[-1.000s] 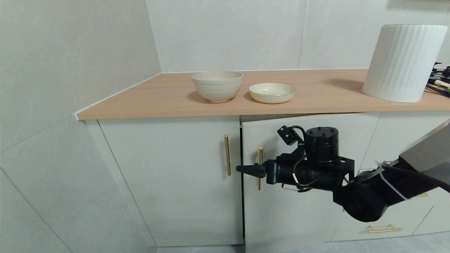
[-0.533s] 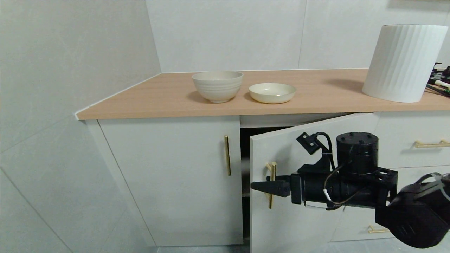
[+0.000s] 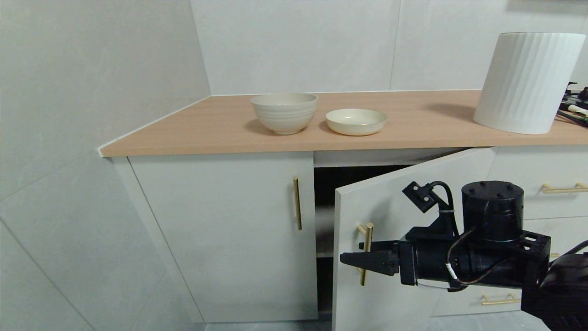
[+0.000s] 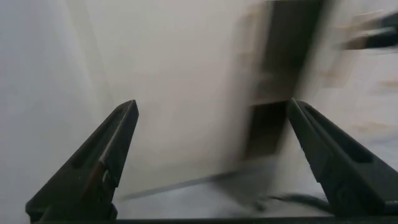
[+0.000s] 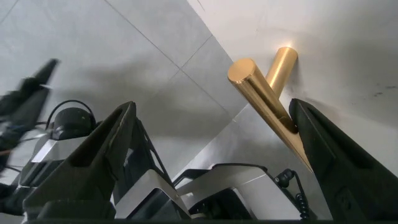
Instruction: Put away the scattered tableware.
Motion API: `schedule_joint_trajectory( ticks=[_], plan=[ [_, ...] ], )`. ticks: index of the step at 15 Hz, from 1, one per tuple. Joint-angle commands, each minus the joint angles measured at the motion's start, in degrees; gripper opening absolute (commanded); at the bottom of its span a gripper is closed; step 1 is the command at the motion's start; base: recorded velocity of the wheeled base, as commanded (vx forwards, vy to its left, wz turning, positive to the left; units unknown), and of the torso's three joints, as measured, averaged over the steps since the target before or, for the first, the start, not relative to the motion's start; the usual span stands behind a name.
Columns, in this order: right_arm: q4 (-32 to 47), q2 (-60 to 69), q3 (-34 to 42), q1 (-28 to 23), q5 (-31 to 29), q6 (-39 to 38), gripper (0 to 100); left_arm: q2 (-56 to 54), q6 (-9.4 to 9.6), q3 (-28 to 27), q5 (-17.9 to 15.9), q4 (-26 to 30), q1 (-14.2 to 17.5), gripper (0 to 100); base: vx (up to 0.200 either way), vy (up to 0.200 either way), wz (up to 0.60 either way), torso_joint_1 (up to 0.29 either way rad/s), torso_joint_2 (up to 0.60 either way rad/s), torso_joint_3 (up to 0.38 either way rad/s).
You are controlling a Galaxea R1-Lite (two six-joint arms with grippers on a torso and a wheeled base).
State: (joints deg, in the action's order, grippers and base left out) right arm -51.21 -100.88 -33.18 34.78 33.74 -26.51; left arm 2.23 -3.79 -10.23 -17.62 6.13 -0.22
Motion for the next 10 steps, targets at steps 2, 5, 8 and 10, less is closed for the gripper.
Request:
schedule_joint_trajectory(
  ticks=[2, 5, 8, 10],
  plan=[
    [-0.12, 0.42, 0.14, 0.11, 0.27, 0.06, 100, 17.46, -2.01, -11.39, -14.99, 2.66, -0.48, 100, 0.000, 0.000, 0.00, 0.000, 0.00, 0.000],
    [-0.12, 0.68, 0.14, 0.11, 1.24, -0.03, 100, 42.33, -2.19, -20.53, -29.32, -0.51, -0.84, 100, 0.000, 0.000, 0.00, 0.000, 0.00, 0.000],
    [-0.12, 0.86, -0.04, 0.11, 1.24, -0.03, 100, 62.81, -3.59, -26.07, -32.57, -9.21, -6.72, 100, 0.000, 0.000, 0.00, 0.000, 0.00, 0.000],
    [-0.12, 0.77, -0.04, 1.26, 1.50, -0.03, 100, 77.13, -5.96, -26.86, -31.95, -19.67, -12.88, 100, 0.000, 0.000, 0.00, 0.000, 0.00, 0.000]
  ],
)
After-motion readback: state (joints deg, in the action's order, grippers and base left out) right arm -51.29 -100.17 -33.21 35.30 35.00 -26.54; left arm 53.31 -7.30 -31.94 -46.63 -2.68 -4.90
